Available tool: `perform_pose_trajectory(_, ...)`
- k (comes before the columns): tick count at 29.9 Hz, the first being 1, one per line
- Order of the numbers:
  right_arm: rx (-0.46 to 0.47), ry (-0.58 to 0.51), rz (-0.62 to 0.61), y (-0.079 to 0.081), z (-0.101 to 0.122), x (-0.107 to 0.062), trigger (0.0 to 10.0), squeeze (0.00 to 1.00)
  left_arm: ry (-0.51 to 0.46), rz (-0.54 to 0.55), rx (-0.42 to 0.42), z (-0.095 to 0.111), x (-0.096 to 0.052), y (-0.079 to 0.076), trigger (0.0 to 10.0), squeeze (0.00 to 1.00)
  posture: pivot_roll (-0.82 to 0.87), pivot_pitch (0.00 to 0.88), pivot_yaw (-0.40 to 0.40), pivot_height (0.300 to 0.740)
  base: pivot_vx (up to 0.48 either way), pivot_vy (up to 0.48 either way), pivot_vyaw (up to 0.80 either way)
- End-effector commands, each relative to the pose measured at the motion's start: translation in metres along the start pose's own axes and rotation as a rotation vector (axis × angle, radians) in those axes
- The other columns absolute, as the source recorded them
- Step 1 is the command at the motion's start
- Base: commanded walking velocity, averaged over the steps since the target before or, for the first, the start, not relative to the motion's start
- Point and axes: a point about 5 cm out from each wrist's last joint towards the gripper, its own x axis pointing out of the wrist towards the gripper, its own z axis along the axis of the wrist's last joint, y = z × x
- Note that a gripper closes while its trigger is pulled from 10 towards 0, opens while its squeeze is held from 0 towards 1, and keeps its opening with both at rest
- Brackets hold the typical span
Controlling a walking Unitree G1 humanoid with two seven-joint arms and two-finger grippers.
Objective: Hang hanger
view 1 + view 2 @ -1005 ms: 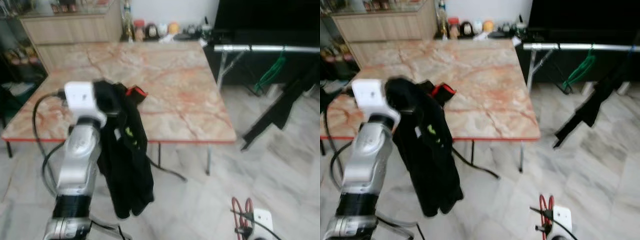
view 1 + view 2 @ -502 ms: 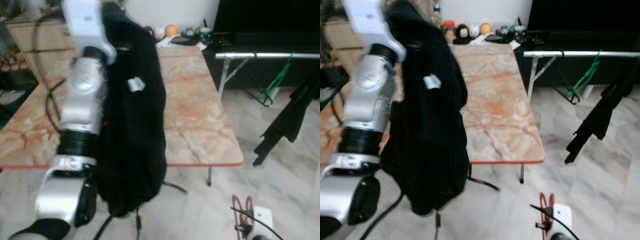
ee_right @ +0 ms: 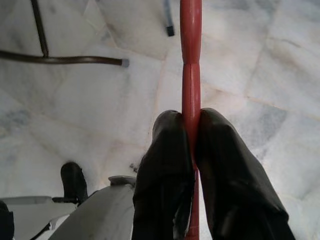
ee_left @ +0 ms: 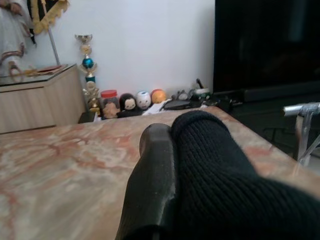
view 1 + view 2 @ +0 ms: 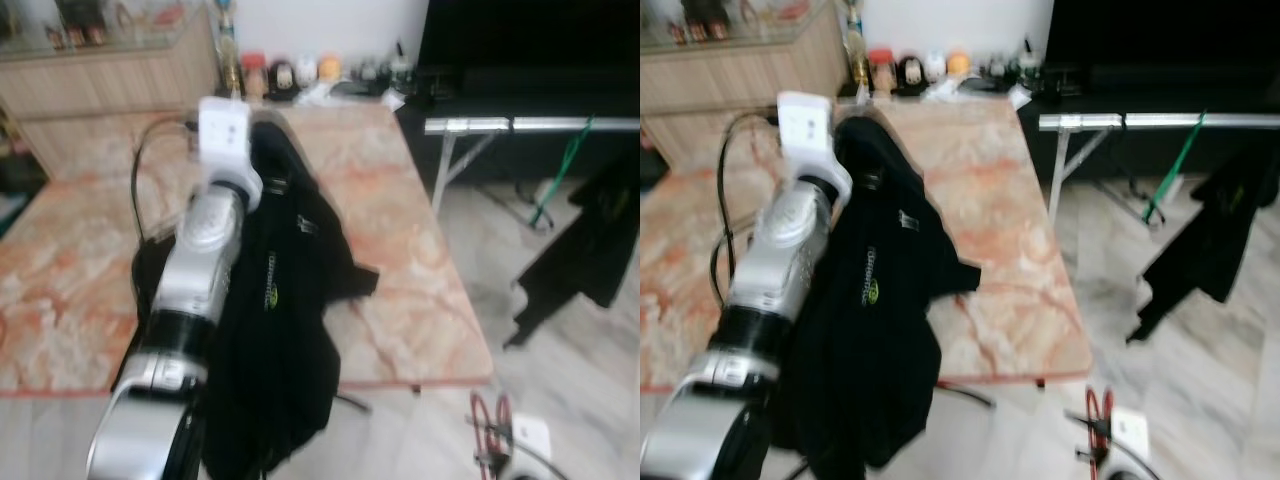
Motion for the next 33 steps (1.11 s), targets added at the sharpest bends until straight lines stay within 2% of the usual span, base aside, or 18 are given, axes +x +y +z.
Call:
perform_pose_trajectory(1, -0.011, 0.011, -0.008, -0.004, -0.003, -0.001, 10.0, 0.0, 0.037, -0.029, 0.016, -0.01, -0.015, -0.012, 10.0, 0.0, -0.05, 0.0, 0.032, 0.74, 0.0, 0.0, 0.0)
perform_pose_trajectory(2, -0.016, 0.013, -0.007, -0.005, -0.003, -0.001, 10.0, 0.0, 0.116, -0.043, 0.007, -0.029, -0.032, -0.019, 10.0, 0.0, -0.05, 0.0, 0.032, 0.74, 0.0, 0.0, 0.0)
perform_pose_trajectory(3, -0.025, 0.015, -0.007, -0.005, -0.004, -0.001, 10.0, 0.0, 0.226, -0.064, -0.012, -0.054, -0.059, -0.029, 10.0, 0.0, -0.05, 0.0, 0.033, 0.74, 0.0, 0.0, 0.0)
perform_pose_trajectory(4, -0.026, 0.016, -0.007, -0.005, -0.004, -0.002, 10.0, 0.0, 0.256, -0.074, -0.014, -0.061, -0.069, -0.034, 10.0, 0.0, -0.05, 0.0, 0.032, 0.74, 0.0, 0.0, 0.0)
perform_pose_trajectory(7, -0.027, 0.018, -0.007, -0.006, -0.004, -0.002, 10.0, 0.0, 0.298, -0.088, -0.032, -0.071, -0.084, -0.041, 10.0, 0.0, -0.04, 0.0, 0.029, 0.74, 0.0, 0.0, 0.0)
perform_pose_trajectory(8, -0.036, 0.021, -0.007, -0.006, -0.004, -0.002, 10.0, 0.0, 0.33, -0.108, -0.035, -0.076, -0.093, -0.048, 10.0, 0.0, -0.04, 0.0, 0.027, 0.74, 0.0, 0.0, 0.0)
perform_pose_trajectory(9, -0.036, 0.021, -0.007, -0.006, -0.004, -0.002, 10.0, 0.0, 0.33, -0.108, -0.035, -0.076, -0.093, -0.048, 10.0, 0.0, -0.04, 0.0, 0.027, 0.74, 0.0, 0.0, 0.0)
perform_pose_trajectory(11, -0.048, 0.025, -0.002, -0.006, -0.004, -0.002, 10.0, 0.0, 0.359, -0.144, -0.014, -0.082, -0.098, -0.058, 10.0, 0.0, -0.03, 0.0, 0.024, 0.74, 0.0, 0.0, 0.0)
perform_pose_trajectory(15, -0.053, 0.024, 0.003, -0.005, -0.005, -0.002, 10.0, 0.0, 0.367, -0.141, -0.023, -0.08, -0.101, -0.062, 10.0, 0.0, -0.05, 0.0, 0.032, 0.74, 0.0, 0.0, 0.0)
perform_pose_trajectory(16, -0.053, 0.024, 0.003, -0.005, -0.005, -0.002, 10.0, 0.0, 0.368, -0.139, -0.023, -0.079, -0.102, -0.062, 10.0, 0.11, -0.05, 0.0, 0.033, 0.74, 0.0, 0.0, 0.0)
perform_pose_trajectory(17, -0.053, 0.024, 0.003, -0.006, -0.005, -0.002, 10.0, 0.0, 0.367, -0.134, -0.02, -0.079, -0.102, -0.061, 10.0, 0.45, -0.05, 0.0, 0.033, 0.74, 0.0, 0.0, 0.0)
perform_pose_trajectory(18, -0.053, 0.024, 0.003, -0.006, -0.005, -0.002, 10.0, 0.0, 0.369, -0.127, -0.021, -0.079, -0.103, -0.061, 10.0, 0.71, -0.05, 0.0, 0.034, 0.74, 0.0, 0.0, 0.0)
perform_pose_trajectory(19, -0.054, 0.024, 0.002, -0.006, -0.005, -0.002, 10.0, 0.0, 0.37, -0.12, -0.023, -0.078, -0.104, -0.061, 10.0, 0.78, -0.05, 0.0, 0.034, 0.74, 0.0, 0.0, 0.0)
perform_pose_trajectory(21, -0.055, 0.024, 0.001, -0.006, -0.005, -0.002, 10.0, 0.0, 0.372, -0.109, -0.023, -0.078, -0.105, -0.059, 10.0, 0.8, -0.05, 0.0, 0.034, 0.74, 0.0, 0.0, 0.0)
perform_pose_trajectory(22, -0.056, 0.026, 0.0, -0.006, -0.006, -0.002, 10.0, 0.0, 0.37, -0.093, -0.017, -0.077, -0.107, -0.056, 10.0, 1.0, -0.05, 0.0, 0.034, 0.74, 0.0, 0.0, 0.0)
perform_pose_trajectory(33, -0.065, 0.031, 0.0, -0.008, -0.007, -0.003, 10.0, 0.0, 0.356, -0.055, -0.017, -0.073, -0.112, -0.047, 10.0, 1.0, -0.05, 0.0, 0.031, 0.74, 0.0, 0.0, 0.0)
